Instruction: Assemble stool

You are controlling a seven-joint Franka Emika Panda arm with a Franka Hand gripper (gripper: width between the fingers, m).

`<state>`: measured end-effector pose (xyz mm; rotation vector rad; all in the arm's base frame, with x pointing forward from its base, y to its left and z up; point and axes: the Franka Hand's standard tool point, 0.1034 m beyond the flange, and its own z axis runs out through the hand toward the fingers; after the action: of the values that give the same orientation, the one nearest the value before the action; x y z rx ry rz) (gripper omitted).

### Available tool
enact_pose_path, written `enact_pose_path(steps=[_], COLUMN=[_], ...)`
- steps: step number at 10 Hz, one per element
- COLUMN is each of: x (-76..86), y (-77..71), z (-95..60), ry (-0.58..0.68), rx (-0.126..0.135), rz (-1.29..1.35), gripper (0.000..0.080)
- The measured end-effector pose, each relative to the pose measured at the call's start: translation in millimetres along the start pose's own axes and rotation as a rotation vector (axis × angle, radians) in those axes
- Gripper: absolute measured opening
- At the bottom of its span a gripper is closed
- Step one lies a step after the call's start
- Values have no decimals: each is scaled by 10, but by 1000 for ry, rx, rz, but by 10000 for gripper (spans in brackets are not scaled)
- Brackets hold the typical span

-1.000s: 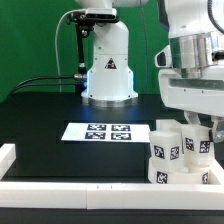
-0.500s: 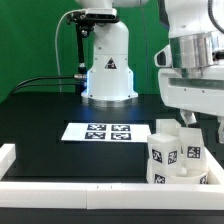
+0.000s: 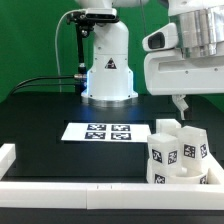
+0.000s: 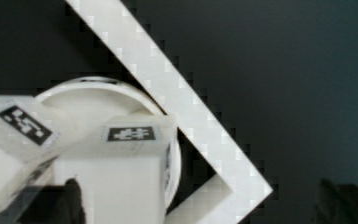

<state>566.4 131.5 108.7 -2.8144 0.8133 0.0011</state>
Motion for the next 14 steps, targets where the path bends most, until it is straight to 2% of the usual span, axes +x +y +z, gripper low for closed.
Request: enact_pose_path(steps=[2, 3, 4, 5, 6, 8, 9, 10, 13, 14], x=[21, 87, 124, 111, 149, 164, 164, 129, 37, 25], y=[26, 32, 20, 26, 85, 98, 114, 128, 166, 163], z=[-12, -77, -80, -31, -26, -29, -11, 66, 332, 367], ry=[0, -3, 5, 3, 8, 6, -1, -14, -31, -28], rx=[-14, -44, -74, -87, -83, -93, -106, -124, -132, -133], rz=[-207, -441, -613, -733, -784, -877, -972, -1030, -1059, -1031], gripper=[648, 648, 648, 648, 648, 648, 648, 648, 648, 648])
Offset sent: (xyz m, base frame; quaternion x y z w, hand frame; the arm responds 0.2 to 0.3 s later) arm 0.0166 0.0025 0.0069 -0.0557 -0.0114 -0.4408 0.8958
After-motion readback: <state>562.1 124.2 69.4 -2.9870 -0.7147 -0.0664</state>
